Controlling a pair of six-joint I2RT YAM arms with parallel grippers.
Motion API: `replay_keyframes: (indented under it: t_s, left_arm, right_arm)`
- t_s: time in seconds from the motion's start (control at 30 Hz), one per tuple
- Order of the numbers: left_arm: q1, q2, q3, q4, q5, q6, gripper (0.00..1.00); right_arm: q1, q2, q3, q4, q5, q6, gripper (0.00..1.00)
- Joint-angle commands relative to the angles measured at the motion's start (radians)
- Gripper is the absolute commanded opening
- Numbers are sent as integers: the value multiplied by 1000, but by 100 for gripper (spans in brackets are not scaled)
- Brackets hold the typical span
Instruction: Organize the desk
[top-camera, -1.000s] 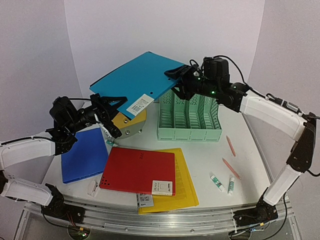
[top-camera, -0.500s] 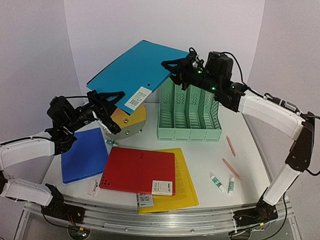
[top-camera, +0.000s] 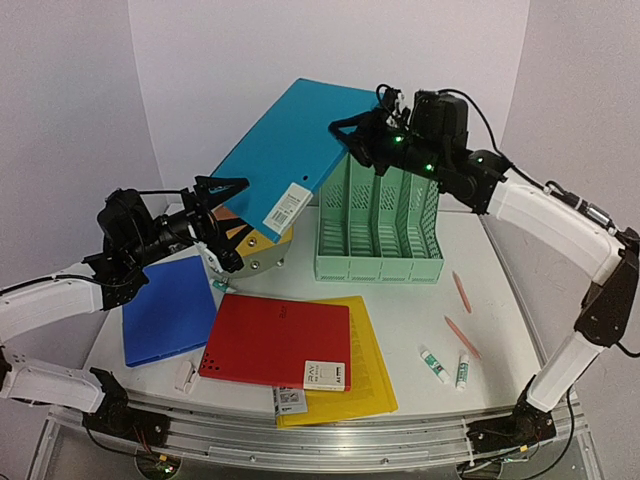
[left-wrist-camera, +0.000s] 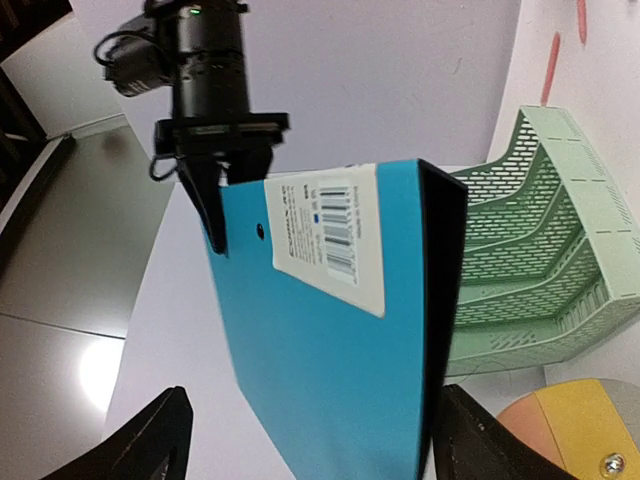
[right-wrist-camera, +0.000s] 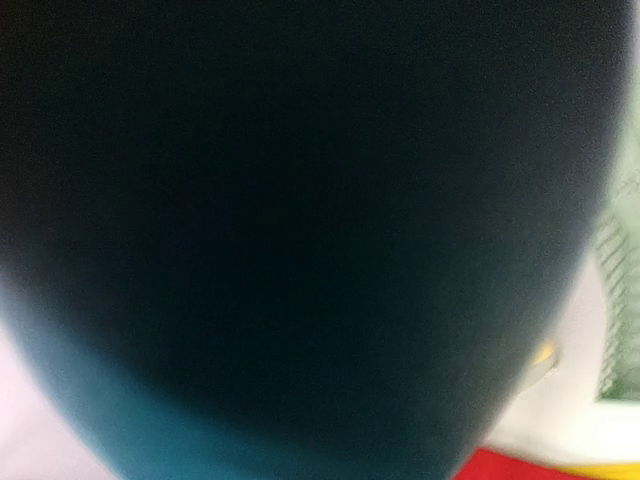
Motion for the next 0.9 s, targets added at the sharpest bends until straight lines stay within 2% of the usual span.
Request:
replay_keyframes:
  t_s: [0.0,0.17,0.37,0.47,0.67,0.87]
  left_arm:
    - [-2,-77,36,-125,-64,-29,87]
    - [-2,-96,35,-166,-60,-53,88]
    - [-3,-71,58,-155,-94,-112,88]
    - [-3,-50,63,-134,-117,-125,88]
    - [-2,-27,76,-117,-138,-133,88]
    - [-3,-27,72,-111,-165,-135,88]
  right_arm:
    - [-30,-133,213,-336,480,-424,0]
    - [-57,-178,201,-411,643,-624,0]
    - [-201,-171,200,-406,653,-788,0]
    - [-273,-163,120,-303,566,-826,0]
    - [-311,-147,-52,-14,490,-844,0]
    - [-317,-118,-73,27,489,-809,0]
